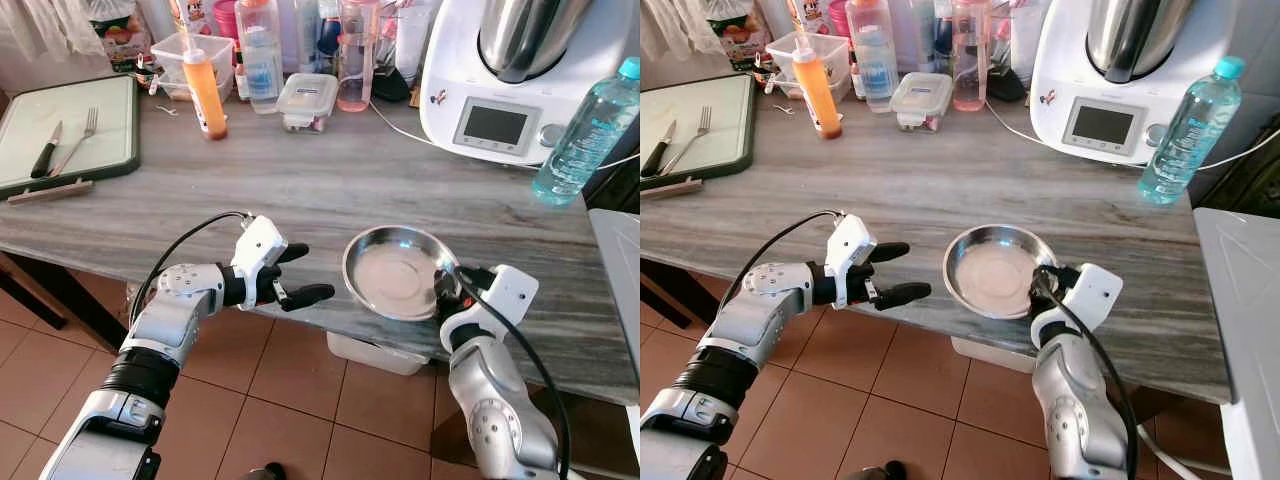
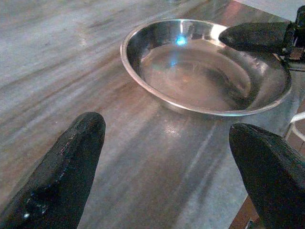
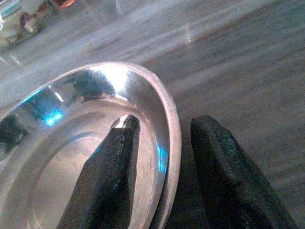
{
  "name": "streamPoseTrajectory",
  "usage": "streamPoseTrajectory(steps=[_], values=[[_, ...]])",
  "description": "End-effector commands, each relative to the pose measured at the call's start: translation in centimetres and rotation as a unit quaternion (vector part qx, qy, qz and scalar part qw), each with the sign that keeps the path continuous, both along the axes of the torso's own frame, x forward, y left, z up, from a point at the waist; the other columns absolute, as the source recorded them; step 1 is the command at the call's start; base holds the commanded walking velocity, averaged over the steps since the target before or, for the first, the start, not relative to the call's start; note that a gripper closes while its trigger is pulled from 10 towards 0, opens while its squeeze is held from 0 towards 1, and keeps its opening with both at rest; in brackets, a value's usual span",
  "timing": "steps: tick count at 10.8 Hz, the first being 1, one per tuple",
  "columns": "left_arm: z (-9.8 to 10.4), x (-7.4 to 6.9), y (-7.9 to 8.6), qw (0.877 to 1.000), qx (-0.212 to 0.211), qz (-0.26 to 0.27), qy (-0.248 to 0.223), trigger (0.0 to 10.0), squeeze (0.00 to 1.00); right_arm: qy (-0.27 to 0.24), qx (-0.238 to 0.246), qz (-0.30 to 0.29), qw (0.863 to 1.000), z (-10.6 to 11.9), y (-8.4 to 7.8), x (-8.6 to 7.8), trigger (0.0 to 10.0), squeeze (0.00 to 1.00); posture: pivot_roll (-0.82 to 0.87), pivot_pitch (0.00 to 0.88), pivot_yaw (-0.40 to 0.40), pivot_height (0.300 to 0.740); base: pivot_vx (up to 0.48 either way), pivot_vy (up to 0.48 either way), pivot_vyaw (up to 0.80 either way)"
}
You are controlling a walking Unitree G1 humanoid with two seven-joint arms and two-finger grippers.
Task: Setting the table
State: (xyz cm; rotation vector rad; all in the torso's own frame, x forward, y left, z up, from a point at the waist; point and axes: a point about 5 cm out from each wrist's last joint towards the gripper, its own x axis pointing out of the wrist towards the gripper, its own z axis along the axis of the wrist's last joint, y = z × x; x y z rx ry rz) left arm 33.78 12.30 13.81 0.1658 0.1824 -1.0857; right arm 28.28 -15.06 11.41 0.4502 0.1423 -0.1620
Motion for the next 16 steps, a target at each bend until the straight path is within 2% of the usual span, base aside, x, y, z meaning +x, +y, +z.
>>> streamPoseTrajectory(steps=[1,3,5,6,7,9,11,14,16], values=[[0.3,0.3,0.2,1.000,0.010,0.002,-0.009,10.0,0.00,-0.013,0.016,0.002,1.000,0.4,0.6,0.2,10.0,1.00,0.11,0.111,0.031,0.740,0.000,0.000,0.00],[0.3,0.1,0.2,1.000,0.008,0.002,-0.007,10.0,0.00,-0.024,0.014,0.018,0.999,0.8,1.2,0.4,10.0,1.00,0.11,0.111,0.031,0.740,0.000,0.000,0.00],[0.3,0.1,0.2,1.000,0.008,0.002,-0.008,10.0,0.00,-0.027,-0.011,0.029,0.999,0.7,1.3,-0.3,10.0,1.00,0.11,0.111,0.026,0.740,0.000,0.000,0.00],[0.3,0.2,0.2,1.000,0.008,0.002,-0.008,10.0,0.00,-0.036,-0.030,0.032,0.998,0.8,1.2,-0.6,10.0,1.00,0.11,0.112,0.027,0.740,0.000,0.000,0.00],[0.4,0.3,0.2,1.000,0.008,0.002,-0.009,10.0,0.00,-0.054,-0.085,0.042,0.994,1.2,1.0,-1.1,10.0,1.00,0.11,0.112,0.028,0.740,0.000,0.000,0.00],[0.6,0.3,0.1,1.000,0.004,-0.001,-0.006,10.0,0.00,-0.086,-0.148,0.022,0.985,2.5,-0.2,-1.7,10.0,1.00,0.10,0.112,0.033,0.740,0.000,0.000,0.00],[0.6,0.4,-0.1,1.000,0.002,-0.001,-0.006,10.0,0.00,-0.105,-0.199,-0.040,0.974,3.5,-2.1,-2.3,10.0,1.00,0.09,0.109,0.032,0.740,0.000,0.000,0.00],[0.6,0.4,-0.1,1.000,0.000,0.001,-0.007,10.0,0.00,-0.069,-0.240,-0.093,0.964,3.1,-4.7,-1.6,10.0,1.00,0.10,0.112,0.031,0.740,0.000,0.000,0.00],[0.5,0.2,0.2,1.000,0.004,0.000,-0.006,10.0,0.00,-0.027,-0.252,-0.081,0.964,1.8,-5.4,-0.3,10.0,1.00,0.11,0.133,0.037,0.740,0.000,0.000,0.00]])
